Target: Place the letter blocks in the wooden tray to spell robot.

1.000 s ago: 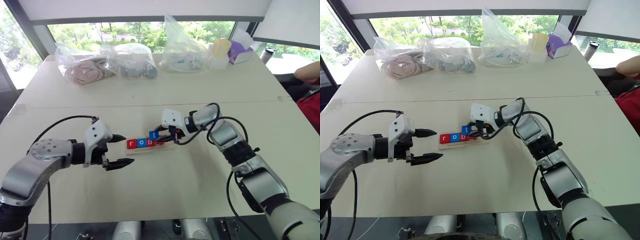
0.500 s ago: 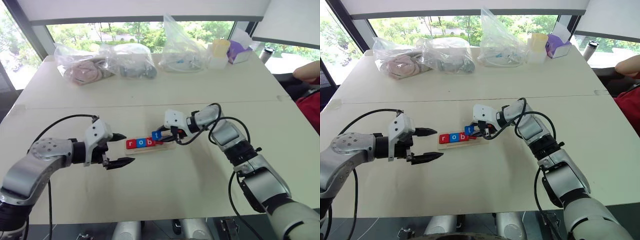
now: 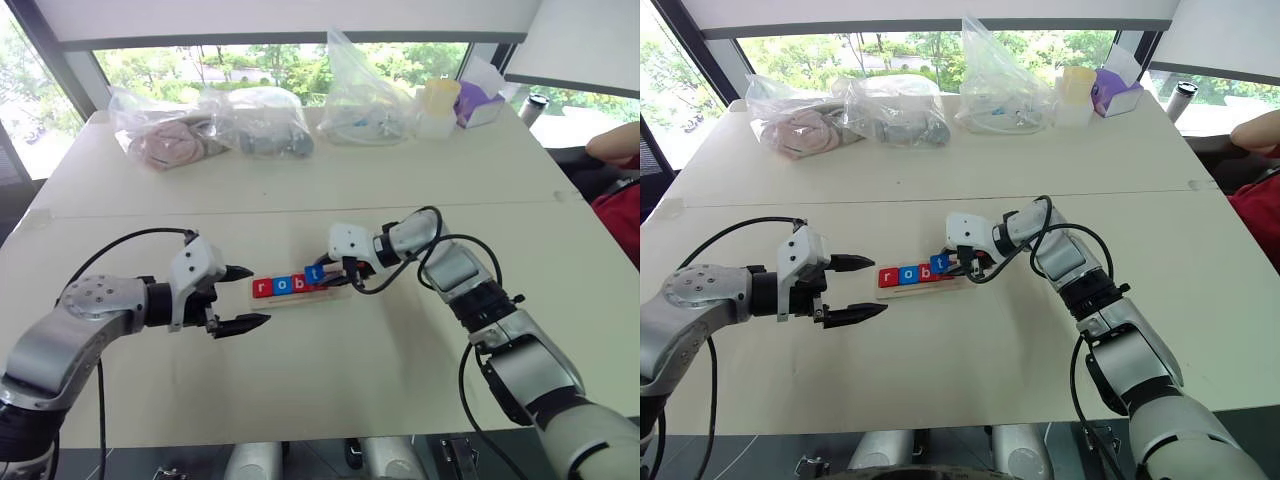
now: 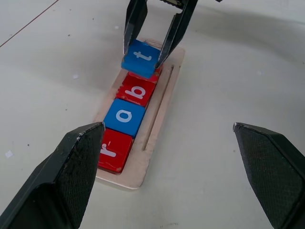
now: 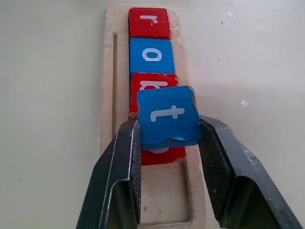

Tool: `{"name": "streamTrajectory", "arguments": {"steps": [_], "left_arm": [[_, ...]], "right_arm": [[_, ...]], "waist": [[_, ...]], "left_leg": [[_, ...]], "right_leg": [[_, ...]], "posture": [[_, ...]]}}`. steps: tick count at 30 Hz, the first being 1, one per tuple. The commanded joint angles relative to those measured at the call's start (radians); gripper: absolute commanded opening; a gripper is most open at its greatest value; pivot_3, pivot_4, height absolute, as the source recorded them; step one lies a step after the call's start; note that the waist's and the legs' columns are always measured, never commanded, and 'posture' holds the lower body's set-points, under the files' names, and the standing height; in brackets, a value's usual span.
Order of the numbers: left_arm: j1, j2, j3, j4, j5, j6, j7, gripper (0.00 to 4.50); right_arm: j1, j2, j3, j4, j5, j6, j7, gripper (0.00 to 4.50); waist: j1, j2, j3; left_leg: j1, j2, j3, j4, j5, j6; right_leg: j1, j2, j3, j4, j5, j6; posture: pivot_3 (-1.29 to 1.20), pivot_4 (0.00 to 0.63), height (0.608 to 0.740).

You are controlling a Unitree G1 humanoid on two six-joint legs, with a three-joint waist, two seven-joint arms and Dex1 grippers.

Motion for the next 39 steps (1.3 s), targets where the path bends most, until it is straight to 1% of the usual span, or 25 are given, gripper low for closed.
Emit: {"name": "streamTrajectory", "arguments": {"steps": [1, 7, 11, 15, 23, 27, 29, 31, 33, 34, 39], "left_arm": [[-0.016, -0.001, 0.004, -0.012, 0.006, -0.01, 0.004, 4.5], [-0.014, 0.0, 0.008, -0.015, -0.001, -0.005, 0.003, 4.5], [-0.016, -0.002, 0.004, -0.014, -0.001, -0.005, 0.005, 4.5], [-0.021, -0.003, 0.0, -0.015, -0.003, -0.004, 0.003, 4.5], [-0.026, 0.0, -0.001, -0.006, 0.001, -0.006, -0.004, 4.5], [-0.025, 0.0, 0.001, -0.005, 0.002, -0.006, -0.005, 4.5], [-0.024, 0.001, 0.002, -0.006, 0.002, -0.006, -0.005, 4.5], [-0.022, 0.001, 0.003, -0.007, 0.002, -0.006, -0.004, 4.5], [-0.021, 0.001, 0.004, -0.009, 0.002, -0.006, -0.003, 4.5], [-0.021, 0.001, 0.004, -0.009, 0.002, -0.006, -0.002, 4.5], [-0.019, 0.002, 0.005, -0.01, 0.002, -0.005, -0.001, 4.5]], "right_arm": [[-0.048, 0.003, -0.098, -0.049, 0.083, 0.081, -0.022, 1.13], [0.016, -0.074, -0.119, -0.11, 0.1, 0.115, -0.003, 1.13], [0.056, -0.102, -0.115, -0.151, 0.1, 0.139, -0.006, 1.13], [0.091, -0.136, -0.088, -0.123, 0.053, 0.086, -0.013, 1.13], [0.097, -0.154, -0.071, -0.125, 0.069, 0.091, 0.046, 1.13], [0.097, -0.143, -0.062, -0.105, 0.056, 0.073, 0.043, 1.13], [0.094, -0.143, -0.055, -0.093, 0.046, 0.06, 0.042, 2.17], [0.09, -0.139, -0.048, -0.077, 0.04, 0.047, 0.039, 3.09], [0.086, -0.134, -0.044, -0.062, 0.035, 0.037, 0.035, 4.17], [0.083, -0.132, -0.043, -0.055, 0.034, 0.033, 0.034, 4.46], [0.076, -0.124, -0.056, -0.051, 0.035, 0.021, 0.019, 4.46]], "waist": [[0.001, 0.0, 0.0], [0.005, 0.0, 0.0], [0.003, 0.0, 0.0], [0.0, 0.0, 0.0], [0.001, 0.0, 0.0], [0.002, 0.0, 0.0], [0.001, 0.0, 0.0], [0.002, 0.0, 0.0], [0.002, 0.0, 0.0], [0.001, 0.0, 0.0], [0.001, 0.0, 0.0]], "left_leg": [[0.0, 0.0, 0.0, 0.0, 0.0, 0.0], [-0.001, 0.0, 0.0, 0.0, 0.0, 0.0], [0.0, 0.0, 0.0, 0.0, 0.0, 0.0], [0.0, 0.0, 0.0, 0.0, 0.0, 0.0], [0.0, 0.0, 0.0, 0.0, 0.0, 0.0], [0.0, 0.0, 0.0, 0.0, 0.0, 0.0], [0.0, 0.0, 0.0, 0.0, 0.0, 0.0], [0.0, 0.0, 0.0, 0.0, 0.0, 0.0], [0.0, 0.0, 0.0, 0.0, 0.0, 0.0], [0.0, 0.0, 0.0, 0.0, 0.0, 0.0], [0.0, 0.0, 0.0, 0.0, 0.0, 0.0]], "right_leg": [[0.0, 0.0, 0.0, 0.0, 0.0, 0.0], [0.0, -0.001, 0.0, -0.001, 0.0, 0.0], [0.0, 0.0, 0.0, -0.001, 0.0, 0.0], [0.0, 0.0, 0.0, 0.0, 0.0, 0.0], [0.0, 0.0, 0.0, 0.0, 0.0, 0.0], [0.0, 0.0, 0.0, 0.0, 0.0, 0.0], [0.0, 0.0, 0.0, 0.0, 0.0, 0.0], [0.0, 0.0, 0.0, 0.0, 0.0, 0.0], [0.0, 0.0, 0.0, 0.0, 0.0, 0.0], [0.0, 0.0, 0.0, 0.0, 0.0, 0.0], [0.0, 0.0, 0.0, 0.0, 0.0, 0.0]], "posture": [[0.0, 0.15, 0.74], [0.0, 0.15, 0.74], [0.0, 0.15, 0.74], [0.0, 0.15, 0.74], [0.0, 0.15, 0.74], [0.0, 0.15, 0.74], [0.0, 0.15, 0.74], [0.0, 0.15, 0.74], [0.0, 0.15, 0.74], [0.0, 0.15, 0.74], [0.0, 0.15, 0.74]]}}
